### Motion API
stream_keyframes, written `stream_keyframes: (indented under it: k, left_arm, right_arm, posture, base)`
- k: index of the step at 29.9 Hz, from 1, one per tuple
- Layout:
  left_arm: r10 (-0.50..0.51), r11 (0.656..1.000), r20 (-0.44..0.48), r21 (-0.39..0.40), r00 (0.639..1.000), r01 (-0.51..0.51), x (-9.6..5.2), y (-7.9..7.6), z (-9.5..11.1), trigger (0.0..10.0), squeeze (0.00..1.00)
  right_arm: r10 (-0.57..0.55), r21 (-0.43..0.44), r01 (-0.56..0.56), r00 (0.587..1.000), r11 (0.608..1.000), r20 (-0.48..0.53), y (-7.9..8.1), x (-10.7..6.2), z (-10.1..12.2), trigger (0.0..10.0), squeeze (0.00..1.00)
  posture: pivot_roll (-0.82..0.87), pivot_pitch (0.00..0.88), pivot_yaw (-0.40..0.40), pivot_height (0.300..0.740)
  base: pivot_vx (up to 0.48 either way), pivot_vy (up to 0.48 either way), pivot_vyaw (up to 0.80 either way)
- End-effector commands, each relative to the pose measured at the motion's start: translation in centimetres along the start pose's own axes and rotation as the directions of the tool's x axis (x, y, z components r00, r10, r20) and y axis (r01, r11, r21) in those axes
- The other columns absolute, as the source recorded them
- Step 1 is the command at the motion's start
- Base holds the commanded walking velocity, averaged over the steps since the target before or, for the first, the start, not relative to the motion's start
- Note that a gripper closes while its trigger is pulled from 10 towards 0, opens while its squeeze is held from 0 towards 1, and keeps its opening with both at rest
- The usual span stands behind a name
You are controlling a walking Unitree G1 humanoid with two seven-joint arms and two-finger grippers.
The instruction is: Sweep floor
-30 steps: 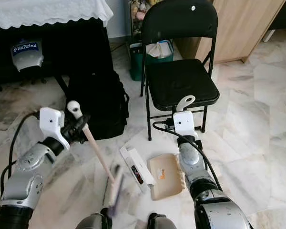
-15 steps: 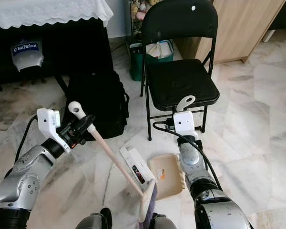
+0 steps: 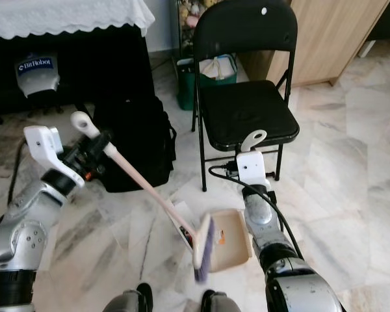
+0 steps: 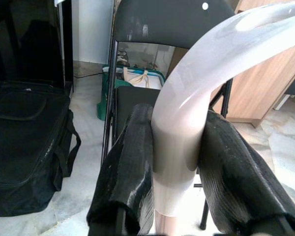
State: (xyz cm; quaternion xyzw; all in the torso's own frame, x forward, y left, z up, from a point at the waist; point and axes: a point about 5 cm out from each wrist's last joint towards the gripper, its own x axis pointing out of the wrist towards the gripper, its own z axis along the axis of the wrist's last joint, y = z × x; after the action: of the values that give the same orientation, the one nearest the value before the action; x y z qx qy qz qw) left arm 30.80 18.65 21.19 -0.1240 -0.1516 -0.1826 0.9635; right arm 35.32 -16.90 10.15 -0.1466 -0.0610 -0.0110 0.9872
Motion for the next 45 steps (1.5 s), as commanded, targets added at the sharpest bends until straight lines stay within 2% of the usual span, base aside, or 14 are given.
stream_keyframes:
  k: [1, 4, 9, 11, 13, 14, 18, 19, 21, 28, 32, 36, 38, 45]
  left_arm:
    - [0.026, 0.997, 0.069, 0.068, 0.997, -0.031, 0.0, 0.0, 1.2, 10.0, 0.09]
    - [0.074, 0.990, 0.097, 0.115, 0.993, -0.085, 0.1, 0.2, 1.3, 10.0, 0.07]
    - [0.046, 0.979, 0.069, 0.196, 0.997, -0.059, 0.1, -0.4, 0.1, 10.0, 0.00]
    - [0.047, 0.972, 0.057, 0.226, 0.997, -0.059, 0.1, -0.5, -0.8, 10.0, 0.00]
    - [0.076, 0.964, 0.038, 0.252, 0.996, -0.083, 0.0, -0.2, -2.8, 10.0, 0.00]
    - [0.076, 0.964, 0.038, 0.252, 0.996, -0.083, 0.0, -0.2, -2.8, 10.0, 0.00]
    - [0.132, 0.964, 0.011, 0.231, 0.991, -0.131, 0.0, 0.6, -4.5, 10.0, 0.00]
    - [0.157, 0.966, 0.009, 0.205, 0.988, -0.155, 0.2, 0.8, -5.1, 10.0, 0.00]
    - [0.163, 0.966, 0.005, 0.203, 0.987, -0.161, 0.3, 0.9, -5.4, 10.0, 0.00]
    - [0.127, 0.971, -0.017, 0.205, 0.992, -0.121, 1.7, 0.0, -7.0, 10.0, 0.00]
    - [0.063, 0.987, -0.085, 0.156, 0.994, -0.049, 2.2, -0.5, -8.2, 10.0, 0.00]
    - [0.027, 0.996, -0.143, 0.090, 0.989, -0.015, 2.1, -0.6, -9.0, 10.0, 0.00]
    - [-0.023, 0.998, -0.251, 0.052, 0.968, 0.037, 1.1, -0.3, -10.2, 10.0, 0.00]
    - [-0.043, 0.999, -0.248, 0.007, 0.968, 0.046, 0.2, 0.7, -9.4, 10.0, 0.00]
  right_arm:
    - [0.020, -0.026, -0.022, 0.997, 0.999, -0.068, 0.1, -0.7, -1.4, 10.0, 0.00]
    - [0.020, -0.027, -0.022, 0.998, 0.999, -0.067, 0.1, -0.8, -1.4, 10.0, 0.00]
    - [0.019, -0.027, -0.020, 0.998, 0.999, -0.066, 0.0, -0.8, -1.4, 10.0, 0.00]
    - [0.018, -0.027, -0.020, 0.998, 0.999, -0.066, 0.0, -0.8, -1.4, 10.0, 0.00]
    - [0.015, -0.027, -0.017, 0.998, 1.000, -0.063, -0.1, -0.9, -1.5, 10.0, 0.00]
    - [0.015, -0.027, -0.017, 0.998, 1.000, -0.063, -0.1, -0.9, -1.5, 10.0, 0.00]
    - [0.012, -0.030, -0.014, 0.998, 0.999, -0.063, -0.3, -0.9, -1.5, 10.0, 0.00]
    - [0.010, -0.031, -0.012, 0.998, 0.999, -0.061, -0.4, -1.0, -1.6, 10.0, 0.00]
    - [0.009, -0.031, -0.011, 0.998, 0.999, -0.062, -0.4, -1.0, -1.6, 10.0, 0.00]
    - [0.005, -0.037, -0.008, 0.998, 0.999, -0.064, -0.7, -1.4, -2.0, 10.0, 0.00]
    - [0.003, -0.040, -0.005, 0.998, 0.999, -0.065, -0.8, -1.5, -2.1, 10.0, 0.00]
    - [0.001, -0.040, -0.004, 0.998, 0.999, -0.064, -0.9, -1.5, -2.1, 10.0, 0.00]
    - [-0.002, -0.040, -0.001, 0.998, 0.999, -0.066, -0.9, -1.5, -2.1, 10.0, 0.00]
    - [-0.001, -0.037, -0.001, 0.998, 0.999, -0.066, -0.8, -1.5, -2.1, 10.0, 0.00]
  posture:
    - [0.09, 0.224, -0.001, 0.740]
    - [0.09, 0.225, -0.001, 0.740]
    - [0.09, 0.227, 0.000, 0.740]
    - [0.09, 0.228, 0.000, 0.740]
    - [0.08, 0.230, 0.000, 0.740]
    - [0.08, 0.230, 0.000, 0.740]
    - [0.07, 0.240, 0.001, 0.740]
    - [0.07, 0.241, 0.001, 0.740]
    - [0.07, 0.241, 0.001, 0.740]
    - [0.05, 0.255, 0.003, 0.740]
    - [0.04, 0.260, 0.005, 0.740]
    - [0.04, 0.263, 0.006, 0.740]
    - [0.04, 0.264, 0.008, 0.740]
    - [0.05, 0.259, 0.009, 0.740]
  base:
    - [0.000, 0.000, 0.00]
    - [0.000, 0.000, 0.00]
    - [0.000, 0.000, 0.00]
    - [0.000, 0.000, 0.00]
    - [0.000, 0.000, 0.00]
    - [0.000, 0.000, 0.00]
    - [0.000, 0.000, 0.00]
    - [0.000, 0.000, 0.00]
    - [0.000, 0.000, 0.00]
    - [0.000, 0.000, 0.00]
    - [0.000, 0.000, 0.00]
    - [0.000, 0.000, 0.00]
    - [0.000, 0.000, 0.00]
    - [0.000, 0.000, 0.00]
